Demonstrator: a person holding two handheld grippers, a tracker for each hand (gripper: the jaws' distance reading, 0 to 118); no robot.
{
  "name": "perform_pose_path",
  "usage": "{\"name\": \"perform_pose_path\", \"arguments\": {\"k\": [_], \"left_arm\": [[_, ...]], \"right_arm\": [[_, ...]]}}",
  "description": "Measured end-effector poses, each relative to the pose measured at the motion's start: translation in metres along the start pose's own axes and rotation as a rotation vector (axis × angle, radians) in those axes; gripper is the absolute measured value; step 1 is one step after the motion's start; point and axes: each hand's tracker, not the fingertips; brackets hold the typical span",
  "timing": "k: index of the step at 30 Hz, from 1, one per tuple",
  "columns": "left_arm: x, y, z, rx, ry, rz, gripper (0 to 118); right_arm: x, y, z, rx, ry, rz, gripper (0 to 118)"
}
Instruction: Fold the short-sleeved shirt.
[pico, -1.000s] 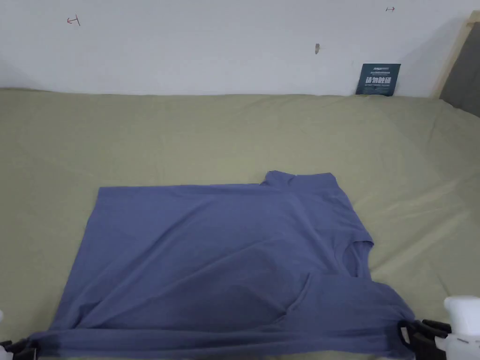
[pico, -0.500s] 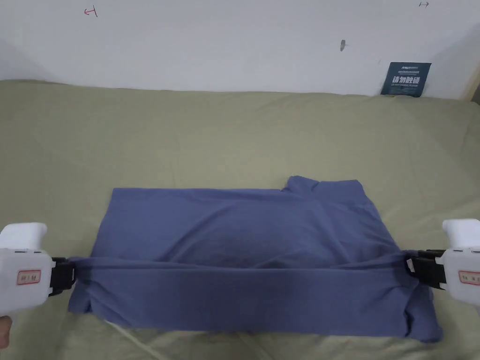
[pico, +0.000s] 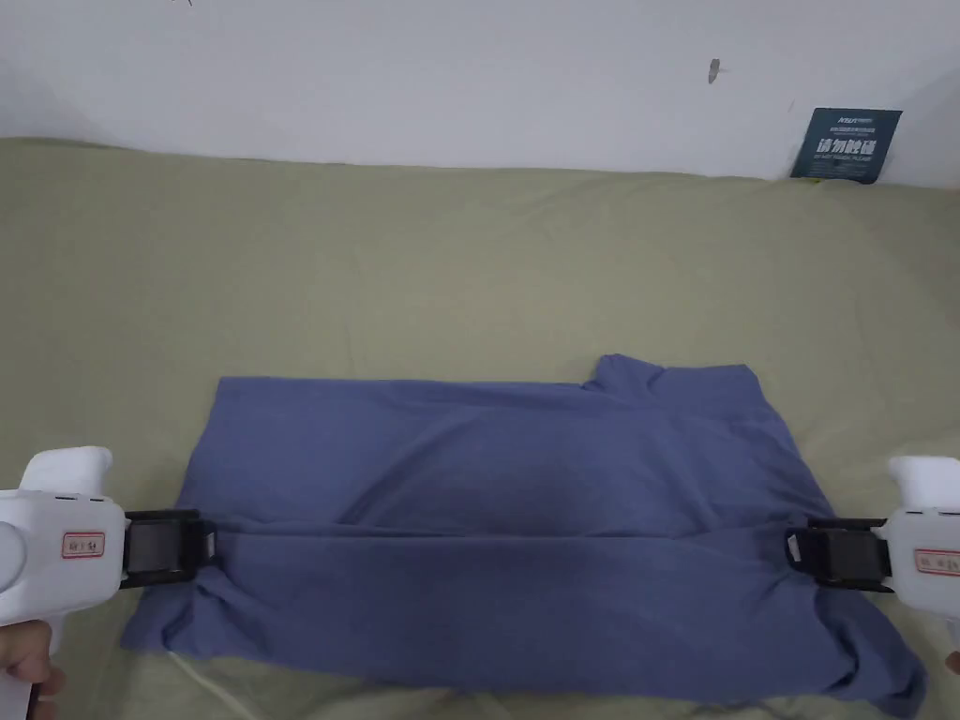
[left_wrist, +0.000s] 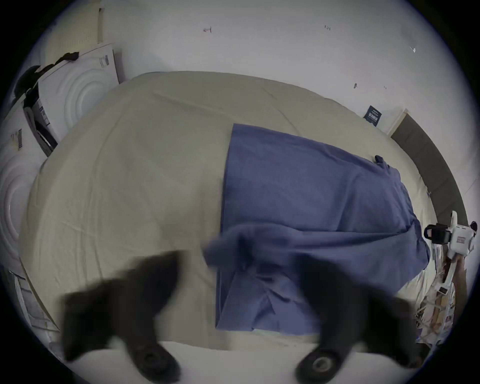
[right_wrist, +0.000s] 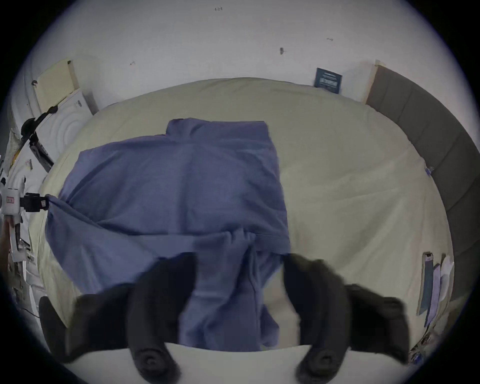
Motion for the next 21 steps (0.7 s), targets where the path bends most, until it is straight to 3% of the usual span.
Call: {"name": "perform_pose_path", "arguments": {"k": [6, 7, 8, 9, 10, 12, 16, 21], "left_arm": [[-0.002, -0.024, 0.043, 0.042, 0.003, 0.017, 114], [-0.001, -0.029, 0.049, 0.045, 0.016, 0.013, 106], [-0.003, -0.037, 0.053, 0.063, 0.034, 0.009, 88], [-0.002, -0.043, 0.059, 0.082, 0.050, -0.005, 57], [-0.001, -0.047, 0.063, 0.090, 0.063, -0.020, 0], [0.000, -0.057, 0.064, 0.072, 0.050, -0.033, 0], [-0.011, -0.057, 0.048, 0.055, 0.024, -0.023, 0], [-0.004, -0.050, 0.032, 0.036, -0.019, 0.029, 0]], "right_arm": [[-0.004, -0.027, 0.044, 0.035, 0.012, -0.033, 80], [-0.006, -0.033, 0.052, 0.041, 0.017, -0.043, 75], [-0.009, -0.040, 0.061, 0.053, 0.036, -0.061, 61], [-0.009, -0.044, 0.066, 0.076, 0.052, -0.066, 35], [-0.013, -0.050, 0.073, 0.089, 0.049, -0.059, 1], [-0.023, -0.059, 0.084, 0.116, 0.005, -0.043, 1], [-0.028, -0.063, 0.101, 0.102, 0.026, -0.036, 1], [-0.011, -0.069, 0.094, 0.114, 0.007, -0.086, 1]]}}
